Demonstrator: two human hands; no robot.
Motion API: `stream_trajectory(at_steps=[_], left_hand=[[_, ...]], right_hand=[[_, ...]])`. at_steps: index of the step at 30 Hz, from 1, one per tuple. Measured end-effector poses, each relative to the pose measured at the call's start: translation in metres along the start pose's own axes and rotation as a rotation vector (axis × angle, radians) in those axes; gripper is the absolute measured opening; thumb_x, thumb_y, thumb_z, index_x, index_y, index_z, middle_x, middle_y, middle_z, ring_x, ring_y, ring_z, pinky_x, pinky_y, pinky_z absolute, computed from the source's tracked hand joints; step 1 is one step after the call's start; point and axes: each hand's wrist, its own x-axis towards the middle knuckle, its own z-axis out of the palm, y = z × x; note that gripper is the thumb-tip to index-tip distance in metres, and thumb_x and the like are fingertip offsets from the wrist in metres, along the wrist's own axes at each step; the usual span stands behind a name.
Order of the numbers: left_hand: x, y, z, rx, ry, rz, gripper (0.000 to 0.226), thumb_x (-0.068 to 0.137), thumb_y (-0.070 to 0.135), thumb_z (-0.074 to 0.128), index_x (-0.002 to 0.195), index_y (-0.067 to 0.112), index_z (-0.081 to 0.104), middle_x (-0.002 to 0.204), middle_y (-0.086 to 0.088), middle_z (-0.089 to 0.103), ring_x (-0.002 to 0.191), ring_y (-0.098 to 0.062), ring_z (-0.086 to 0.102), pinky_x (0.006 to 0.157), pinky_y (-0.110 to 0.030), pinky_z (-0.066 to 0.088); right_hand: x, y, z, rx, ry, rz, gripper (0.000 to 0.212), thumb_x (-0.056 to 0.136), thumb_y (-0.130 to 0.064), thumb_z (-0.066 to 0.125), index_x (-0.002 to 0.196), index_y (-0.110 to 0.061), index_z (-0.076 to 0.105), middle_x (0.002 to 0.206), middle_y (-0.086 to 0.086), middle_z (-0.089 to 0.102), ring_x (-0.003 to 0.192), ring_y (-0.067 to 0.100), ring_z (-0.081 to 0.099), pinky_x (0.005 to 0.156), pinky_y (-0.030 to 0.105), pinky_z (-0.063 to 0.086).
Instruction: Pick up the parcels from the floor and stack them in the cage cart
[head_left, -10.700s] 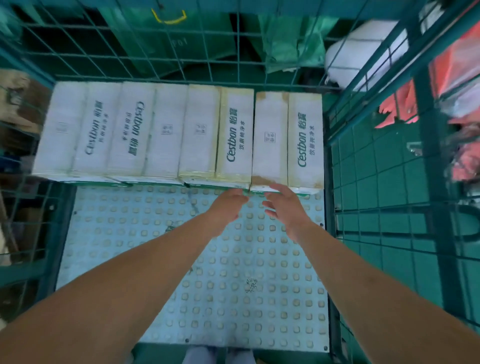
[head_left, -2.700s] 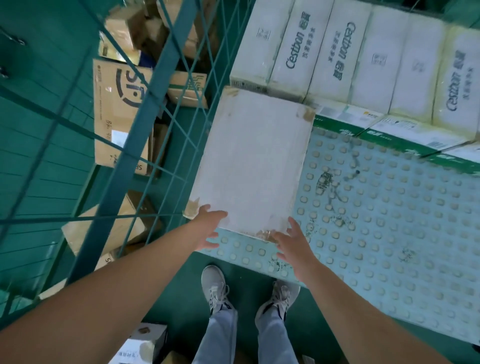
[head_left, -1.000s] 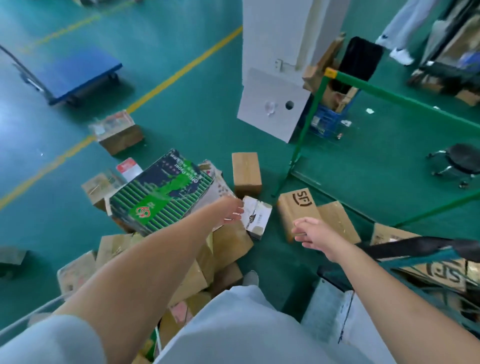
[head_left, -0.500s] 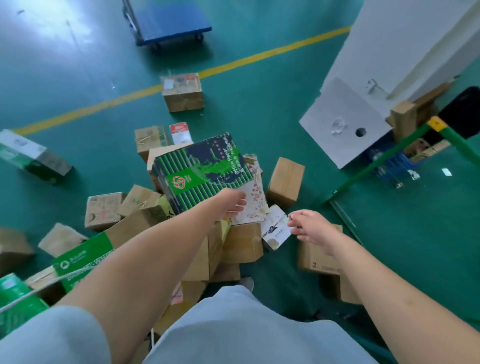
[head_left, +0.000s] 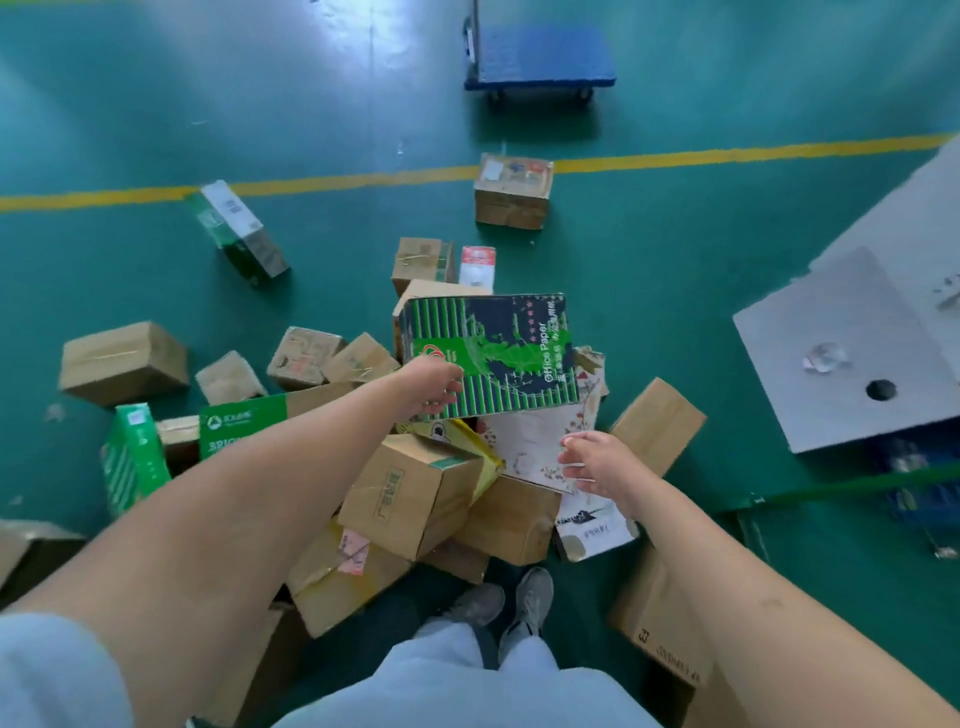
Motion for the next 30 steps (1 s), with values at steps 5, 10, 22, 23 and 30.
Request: stream_trajectory(at_steps=[5, 10, 22, 23, 30], left_hand=[[0.003, -0.004, -0.01, -0.074, 0.098, -0.006, 0.029, 0.106, 0.023, 0.053, 0.131, 0.01, 0.055, 0.121, -0.01, 0.067, 0.092, -0.019, 0.062, 0.083, -0.033, 0.054], [0.012, -0.013, -0.01, -0.062, 0.137, -0.023, 0.029, 0.107, 0.024, 0.052, 0.13, 0.008, 0.057, 0.119, -0.011, 0.067, 0.1, -0.021, 0.064, 0.084, -0.035, 0.055], [0.115, -0.026, -0.017, 0.013, 0.148, -0.052, 0.023, 0.106, 0.023, 0.053, 0.125, 0.011, 0.059, 0.117, -0.008, 0.066, 0.107, -0.022, 0.064, 0.094, -0.036, 0.056], [0.128, -0.028, -0.018, 0.015, 0.146, -0.054, 0.023, 0.106, 0.022, 0.053, 0.126, 0.011, 0.058, 0.117, -0.009, 0.065, 0.106, -0.022, 0.064, 0.092, -0.035, 0.055], [0.245, -0.052, -0.028, 0.016, 0.177, -0.075, 0.045, 0.104, 0.027, 0.058, 0.145, 0.014, 0.044, 0.126, -0.01, 0.058, 0.108, -0.022, 0.06, 0.086, -0.035, 0.055]], right_hand=[[0.038, -0.018, -0.016, -0.065, -0.072, -0.054, 0.02, 0.109, -0.027, 0.05, 0.118, -0.015, 0.064, 0.115, 0.011, 0.071, 0.098, 0.023, 0.065, 0.086, 0.037, 0.054], [0.068, -0.028, -0.024, -0.088, -0.103, -0.069, 0.021, 0.109, -0.027, 0.05, 0.116, -0.015, 0.064, 0.111, 0.008, 0.072, 0.098, 0.023, 0.065, 0.079, 0.033, 0.053], [0.185, -0.042, -0.015, -0.127, -0.108, -0.044, 0.02, 0.109, -0.023, 0.049, 0.115, -0.012, 0.064, 0.113, 0.01, 0.07, 0.102, 0.025, 0.066, 0.075, 0.029, 0.053], [0.2, -0.041, -0.014, -0.129, -0.101, -0.039, 0.02, 0.109, -0.024, 0.05, 0.116, -0.012, 0.064, 0.113, 0.011, 0.071, 0.102, 0.025, 0.066, 0.075, 0.03, 0.053], [0.314, -0.027, 0.004, -0.151, -0.038, -0.008, 0.019, 0.109, -0.024, 0.049, 0.115, -0.014, 0.064, 0.116, 0.012, 0.068, 0.107, 0.028, 0.065, 0.093, 0.042, 0.055]])
